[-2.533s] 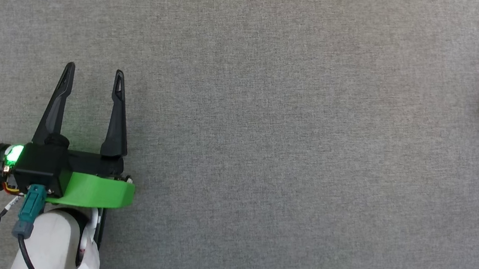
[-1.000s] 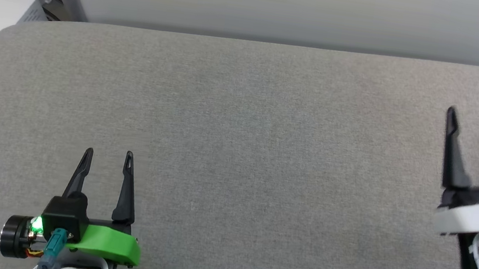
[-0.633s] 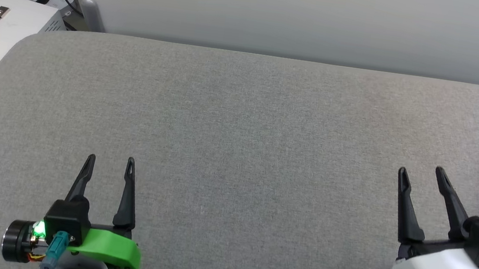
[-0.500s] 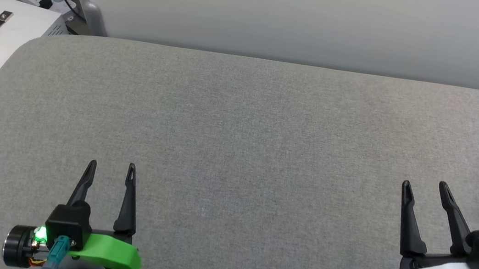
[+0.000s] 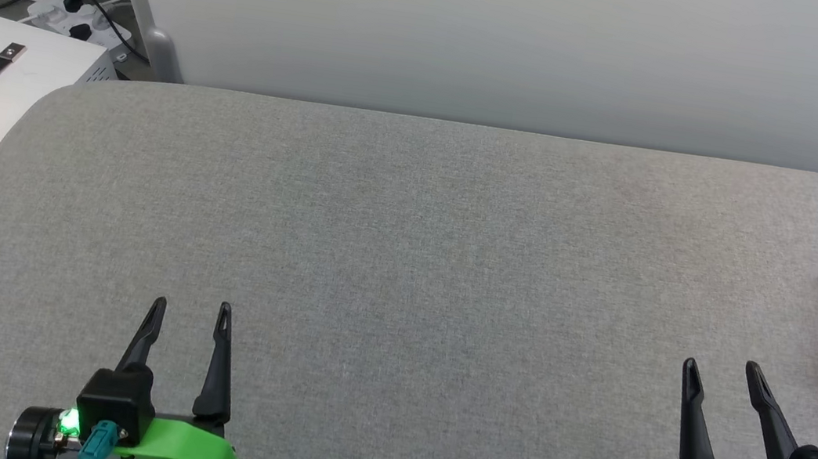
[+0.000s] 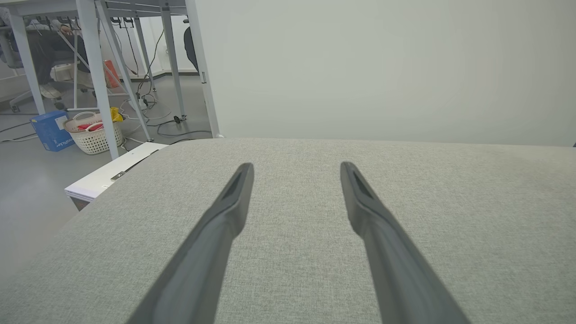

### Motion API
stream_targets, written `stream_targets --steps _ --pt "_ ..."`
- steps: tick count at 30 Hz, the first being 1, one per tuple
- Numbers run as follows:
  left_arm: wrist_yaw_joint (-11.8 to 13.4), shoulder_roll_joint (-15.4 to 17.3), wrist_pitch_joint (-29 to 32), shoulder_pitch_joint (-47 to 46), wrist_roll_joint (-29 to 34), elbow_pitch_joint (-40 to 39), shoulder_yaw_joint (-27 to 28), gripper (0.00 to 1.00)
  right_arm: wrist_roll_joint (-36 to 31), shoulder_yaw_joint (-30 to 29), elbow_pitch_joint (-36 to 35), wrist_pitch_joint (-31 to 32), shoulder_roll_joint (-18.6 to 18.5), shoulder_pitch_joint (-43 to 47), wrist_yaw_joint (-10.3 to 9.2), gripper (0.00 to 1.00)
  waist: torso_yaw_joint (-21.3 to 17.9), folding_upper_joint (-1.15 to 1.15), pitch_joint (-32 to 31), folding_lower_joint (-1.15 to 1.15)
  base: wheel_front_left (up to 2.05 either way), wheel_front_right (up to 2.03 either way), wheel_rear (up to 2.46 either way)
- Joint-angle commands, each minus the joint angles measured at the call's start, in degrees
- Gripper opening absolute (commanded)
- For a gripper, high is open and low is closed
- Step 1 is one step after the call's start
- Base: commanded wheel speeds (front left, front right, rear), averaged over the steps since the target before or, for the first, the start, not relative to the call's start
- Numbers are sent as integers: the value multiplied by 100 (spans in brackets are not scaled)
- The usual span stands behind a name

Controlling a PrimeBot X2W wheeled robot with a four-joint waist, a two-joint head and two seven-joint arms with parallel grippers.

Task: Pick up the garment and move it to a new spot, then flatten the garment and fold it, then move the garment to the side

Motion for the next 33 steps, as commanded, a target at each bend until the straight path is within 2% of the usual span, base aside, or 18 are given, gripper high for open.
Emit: stream_targets --steps 1,8,9,33 --pt "-31 -29 -34 83 -21 14 0 100 -39 -17 -47 -27 19 88 -4 100 -2 0 -3 0 0 0 0" --pt "-43 -33 -34 93 -42 29 -8 100 -43 -43 -12 -27 43 97 -4 100 -1 0 -1 0 0 0 0" --pt "-9 -6 1 6 -18 18 -2 0 -9 -30 -2 1 33 46 1 0 -2 0 -1 0 0 0 0" --pt "3 -10 238 -52 56 -40 25 0 -156 -19 20 239 52 -59 -1 0 -25 0 -16 0 0 0 0"
